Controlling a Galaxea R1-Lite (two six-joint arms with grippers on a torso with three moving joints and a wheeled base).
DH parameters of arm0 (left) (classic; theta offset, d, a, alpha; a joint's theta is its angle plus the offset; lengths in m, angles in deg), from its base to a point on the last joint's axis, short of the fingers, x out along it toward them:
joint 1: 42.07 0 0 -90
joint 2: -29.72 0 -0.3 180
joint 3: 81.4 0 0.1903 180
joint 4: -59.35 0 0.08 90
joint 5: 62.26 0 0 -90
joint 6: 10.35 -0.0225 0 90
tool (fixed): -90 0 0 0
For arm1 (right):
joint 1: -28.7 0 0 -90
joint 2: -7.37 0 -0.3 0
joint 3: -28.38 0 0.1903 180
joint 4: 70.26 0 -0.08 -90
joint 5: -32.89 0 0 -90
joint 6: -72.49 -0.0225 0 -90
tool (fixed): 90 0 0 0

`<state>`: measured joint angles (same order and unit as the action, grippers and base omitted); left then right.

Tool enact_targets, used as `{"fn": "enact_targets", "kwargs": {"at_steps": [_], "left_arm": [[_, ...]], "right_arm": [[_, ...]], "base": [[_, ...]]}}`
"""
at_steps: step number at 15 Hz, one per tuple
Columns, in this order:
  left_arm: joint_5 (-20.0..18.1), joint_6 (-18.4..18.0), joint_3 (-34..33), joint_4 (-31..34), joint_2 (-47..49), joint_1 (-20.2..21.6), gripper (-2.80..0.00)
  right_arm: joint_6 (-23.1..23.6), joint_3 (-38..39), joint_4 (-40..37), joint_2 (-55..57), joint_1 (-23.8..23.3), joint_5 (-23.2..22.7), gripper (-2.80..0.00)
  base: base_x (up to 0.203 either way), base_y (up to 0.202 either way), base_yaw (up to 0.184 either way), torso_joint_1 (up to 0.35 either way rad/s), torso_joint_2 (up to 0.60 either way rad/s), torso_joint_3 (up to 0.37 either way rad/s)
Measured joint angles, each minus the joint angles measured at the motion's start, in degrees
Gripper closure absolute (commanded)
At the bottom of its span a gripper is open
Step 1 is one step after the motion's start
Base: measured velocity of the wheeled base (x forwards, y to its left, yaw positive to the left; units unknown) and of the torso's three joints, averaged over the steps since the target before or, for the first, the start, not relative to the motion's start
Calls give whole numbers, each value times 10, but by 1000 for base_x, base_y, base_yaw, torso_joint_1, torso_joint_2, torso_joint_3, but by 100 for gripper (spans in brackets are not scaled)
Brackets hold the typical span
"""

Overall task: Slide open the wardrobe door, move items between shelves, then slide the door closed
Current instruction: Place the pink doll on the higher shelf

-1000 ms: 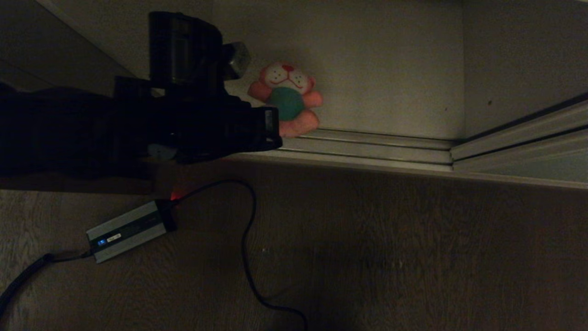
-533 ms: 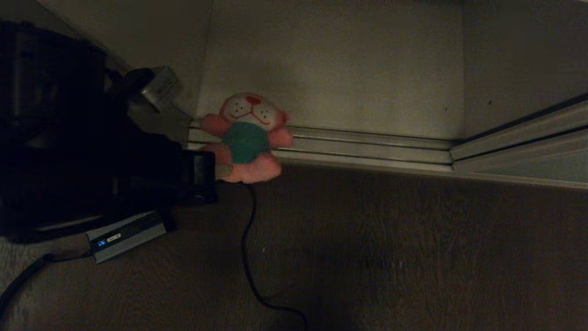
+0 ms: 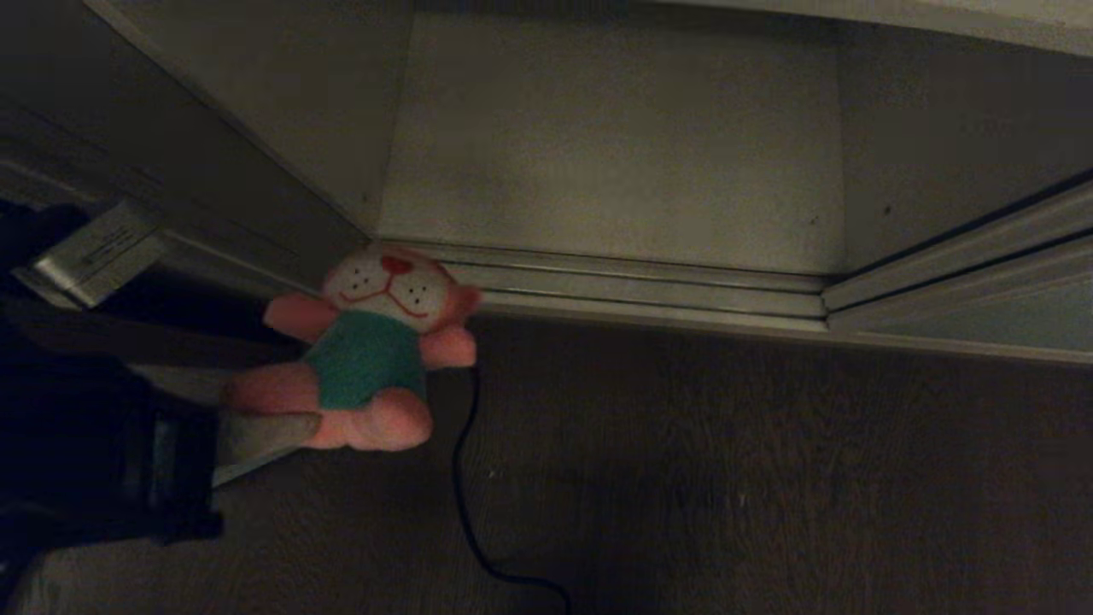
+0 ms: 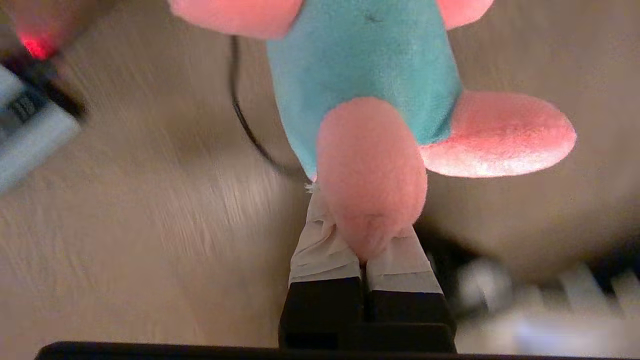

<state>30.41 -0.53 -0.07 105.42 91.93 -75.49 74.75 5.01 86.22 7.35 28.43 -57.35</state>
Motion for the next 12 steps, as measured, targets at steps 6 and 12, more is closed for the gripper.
{"fn": "enact_targets", "kwargs": {"at_steps": [6, 12], "left_arm": [[-118, -14, -11, 81, -65, 54, 0], [-170, -23, 13, 80, -74, 72, 0]], "right_arm": [[0, 0, 0, 0, 0, 0, 0], [0, 0, 0, 0, 0, 0, 0]], "base": [[0, 0, 0, 1, 1, 201], [0, 0, 0, 1, -1, 204]]}}
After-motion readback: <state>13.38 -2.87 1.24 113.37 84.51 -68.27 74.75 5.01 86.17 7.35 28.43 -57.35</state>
